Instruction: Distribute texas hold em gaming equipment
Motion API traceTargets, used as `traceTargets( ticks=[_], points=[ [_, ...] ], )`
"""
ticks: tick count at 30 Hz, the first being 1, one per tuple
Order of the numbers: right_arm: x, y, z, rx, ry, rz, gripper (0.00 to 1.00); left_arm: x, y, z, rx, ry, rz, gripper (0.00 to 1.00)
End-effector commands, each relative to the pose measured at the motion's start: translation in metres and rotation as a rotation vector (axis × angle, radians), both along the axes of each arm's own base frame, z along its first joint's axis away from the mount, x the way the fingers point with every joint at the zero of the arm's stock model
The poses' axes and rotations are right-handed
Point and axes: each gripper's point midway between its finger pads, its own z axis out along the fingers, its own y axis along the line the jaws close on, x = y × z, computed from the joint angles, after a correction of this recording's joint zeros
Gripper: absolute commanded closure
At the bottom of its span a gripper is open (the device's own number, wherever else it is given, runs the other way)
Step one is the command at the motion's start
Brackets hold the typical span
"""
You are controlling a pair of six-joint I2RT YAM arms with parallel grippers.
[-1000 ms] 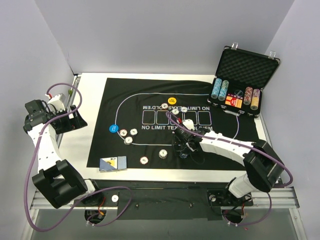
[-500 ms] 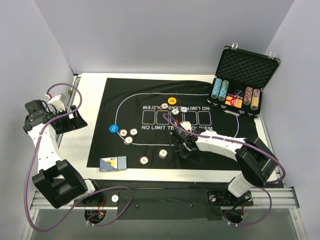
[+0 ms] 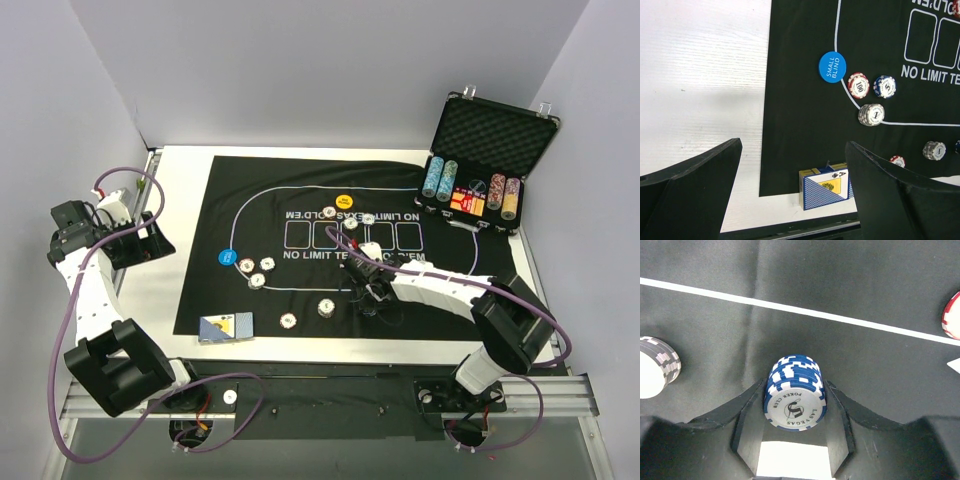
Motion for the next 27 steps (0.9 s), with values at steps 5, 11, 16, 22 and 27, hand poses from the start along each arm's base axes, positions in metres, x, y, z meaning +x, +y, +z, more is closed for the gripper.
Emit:
traceTargets(
  ticks=[5,11,16,22,27],
  points=[
    [0.009,0.005,0.039,0.023,-0.053,0.013,0.67,0.002,0.002,0.004,0.011,-0.023,-0.013,0.04],
    [0.024,-0.003,0.058,0.057,-0.081,-0.039,0.71,0.004,0.002,0.005,0.005,-0.024,-0.014,0.04],
    [0.062,-0.032,0.061,0.062,-0.104,-0.179,0.71,0.003,0.003,0.003,0.010,-0.023,-0.021,0.04],
    [0.104,-0.058,0.032,0.017,-0.090,-0.318,0.71,0.000,-0.007,-0.004,0.018,0.011,-0.131,0.04],
    [0.125,-0.068,0.016,0.006,-0.086,-0.375,0.71,-0.008,-0.025,-0.009,0.034,0.032,-0.267,0.04]
  ],
)
